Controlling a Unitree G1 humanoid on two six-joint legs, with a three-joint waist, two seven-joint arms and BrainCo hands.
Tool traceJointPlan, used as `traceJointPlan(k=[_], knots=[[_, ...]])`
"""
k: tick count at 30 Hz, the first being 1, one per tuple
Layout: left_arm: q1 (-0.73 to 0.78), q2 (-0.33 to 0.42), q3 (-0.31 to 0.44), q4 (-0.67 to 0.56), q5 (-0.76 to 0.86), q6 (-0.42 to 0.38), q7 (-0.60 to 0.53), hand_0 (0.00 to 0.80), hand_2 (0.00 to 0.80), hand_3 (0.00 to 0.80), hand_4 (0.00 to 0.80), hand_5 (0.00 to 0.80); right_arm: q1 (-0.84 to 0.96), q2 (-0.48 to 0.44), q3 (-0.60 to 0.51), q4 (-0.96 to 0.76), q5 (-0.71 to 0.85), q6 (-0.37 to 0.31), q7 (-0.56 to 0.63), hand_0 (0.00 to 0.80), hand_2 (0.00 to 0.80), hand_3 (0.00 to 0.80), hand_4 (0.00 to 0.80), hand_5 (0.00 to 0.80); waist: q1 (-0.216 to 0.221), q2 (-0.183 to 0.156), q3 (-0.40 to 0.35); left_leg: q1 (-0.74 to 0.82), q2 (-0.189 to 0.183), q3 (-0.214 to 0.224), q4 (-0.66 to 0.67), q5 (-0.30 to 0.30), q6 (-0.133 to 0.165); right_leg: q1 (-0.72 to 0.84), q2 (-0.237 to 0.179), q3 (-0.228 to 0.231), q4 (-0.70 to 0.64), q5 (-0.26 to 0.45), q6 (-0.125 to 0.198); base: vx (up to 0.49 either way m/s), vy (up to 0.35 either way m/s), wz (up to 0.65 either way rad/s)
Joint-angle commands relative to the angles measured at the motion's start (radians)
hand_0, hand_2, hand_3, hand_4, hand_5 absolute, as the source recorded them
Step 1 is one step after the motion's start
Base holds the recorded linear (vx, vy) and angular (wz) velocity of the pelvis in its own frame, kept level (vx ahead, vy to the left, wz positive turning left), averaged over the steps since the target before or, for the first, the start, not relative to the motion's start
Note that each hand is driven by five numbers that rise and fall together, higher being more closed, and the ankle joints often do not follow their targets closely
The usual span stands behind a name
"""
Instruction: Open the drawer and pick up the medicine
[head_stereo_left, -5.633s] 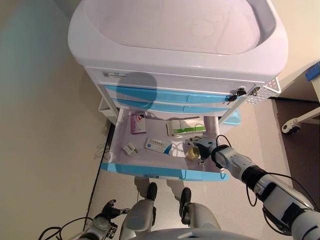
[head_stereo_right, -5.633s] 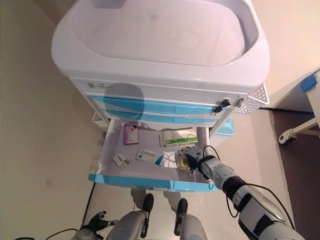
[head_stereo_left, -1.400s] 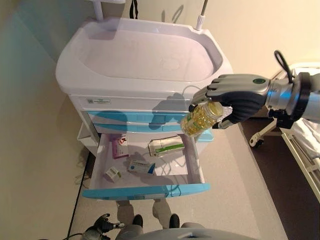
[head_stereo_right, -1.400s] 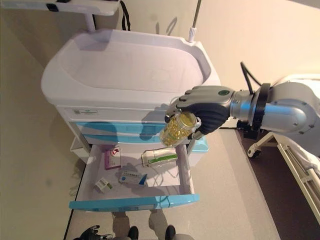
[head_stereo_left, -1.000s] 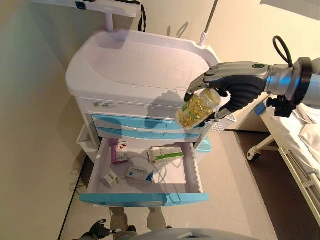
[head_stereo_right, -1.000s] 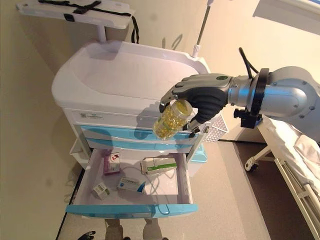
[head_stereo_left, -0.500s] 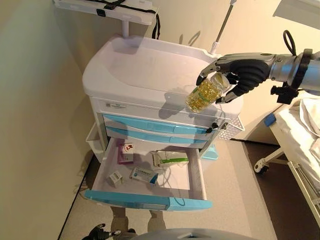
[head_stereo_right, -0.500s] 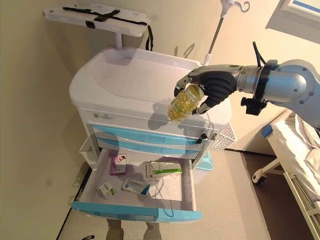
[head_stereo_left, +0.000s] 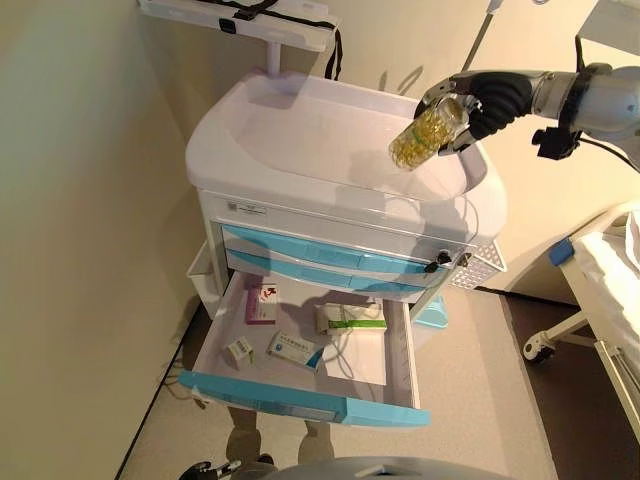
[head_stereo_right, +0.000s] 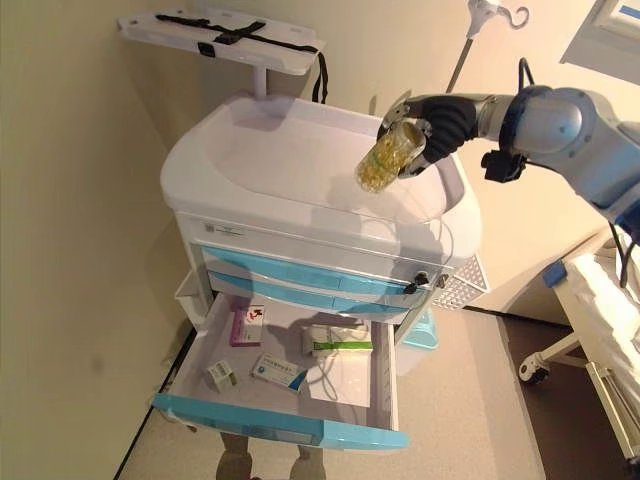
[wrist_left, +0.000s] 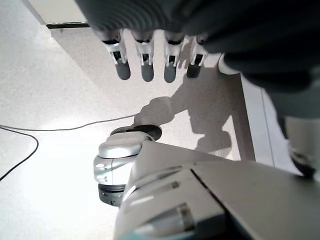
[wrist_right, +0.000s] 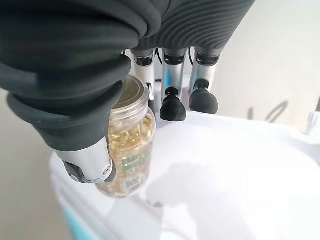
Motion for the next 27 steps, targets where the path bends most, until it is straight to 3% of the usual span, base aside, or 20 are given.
traceJointPlan(k=[1,7,14,27], knots=[[0.013,0.013,-0.024,0.051,-0.004,0.01,-0.023,0.0,0.0,0.0,0.0,0.0,-0.125,0.014,-0.004,0.151,-0.035,0.04,-0.051,0.8,0.8,0.8,0.8,0.8,0.044,-0.055,-0.013,-0.016,-0.02,0.025,0.039,-0.033,-0.028,-0.021,-0.017,-0.012,0.057,0.031,0.062,0.051,-0.022,0.18],[-0.005,0.024,-0.041,0.057,-0.016,0.023,-0.028,0.0,0.0,0.0,0.0,0.0,-0.142,0.121,-0.033,0.395,-0.177,0.081,-0.043,0.8,0.8,0.8,0.8,0.8,0.06,-0.067,-0.011,-0.015,-0.023,0.009,0.042,-0.038,-0.026,-0.012,-0.016,-0.028,0.058,0.022,0.059,0.027,-0.015,0.07],[-0.024,0.034,-0.05,0.053,-0.017,0.036,-0.036,0.0,0.0,0.0,0.0,0.0,-0.113,0.192,-0.072,0.537,-0.329,0.11,-0.039,0.8,0.8,0.8,0.8,0.8,0.077,-0.081,0.001,-0.024,-0.026,-0.007,0.047,-0.037,-0.022,-0.015,-0.016,-0.041,0.06,0.021,0.056,0.014,-0.01,0.07],[-0.045,0.041,-0.05,0.04,-0.022,0.044,-0.045,0.0,0.0,0.0,0.0,0.0,-0.002,0.236,-0.11,0.449,-0.374,0.134,0.024,0.8,0.8,0.8,0.8,0.8,0.097,-0.091,0.026,-0.036,-0.03,-0.027,0.041,-0.03,-0.019,-0.022,-0.017,-0.056,0.058,0.019,0.056,0.005,-0.003,0.06]])
